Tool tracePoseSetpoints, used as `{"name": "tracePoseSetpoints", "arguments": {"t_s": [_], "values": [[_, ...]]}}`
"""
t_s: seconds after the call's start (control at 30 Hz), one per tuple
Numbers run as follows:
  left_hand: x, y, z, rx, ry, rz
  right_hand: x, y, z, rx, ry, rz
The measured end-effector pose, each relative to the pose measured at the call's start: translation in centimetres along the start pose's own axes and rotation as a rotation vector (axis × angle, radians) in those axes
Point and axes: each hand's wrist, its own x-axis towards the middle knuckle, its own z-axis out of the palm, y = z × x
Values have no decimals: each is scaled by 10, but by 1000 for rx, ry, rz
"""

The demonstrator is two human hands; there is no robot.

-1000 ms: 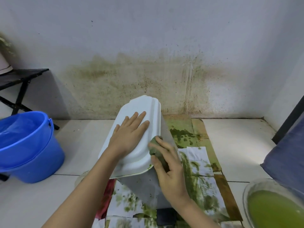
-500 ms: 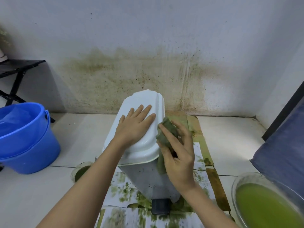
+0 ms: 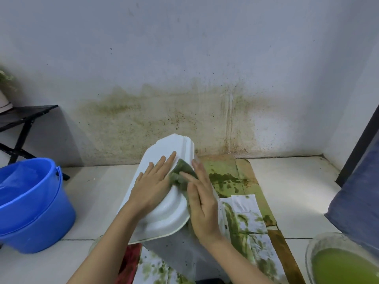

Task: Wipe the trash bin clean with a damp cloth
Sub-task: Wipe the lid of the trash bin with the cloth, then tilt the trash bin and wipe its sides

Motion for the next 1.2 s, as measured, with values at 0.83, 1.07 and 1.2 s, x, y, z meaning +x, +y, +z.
{"name": "tracePoseSetpoints", "arguments": {"t_s": [0.83, 1.07, 1.2], "values": [[15, -19, -27, 13, -57, -125, 60, 134, 34, -339, -278, 649], [17, -15, -18, 42, -25, -150, -37, 188, -41, -331, 18, 1273], [16, -14, -14, 40, 23, -137, -39, 112, -8, -326, -181, 1020]]}}
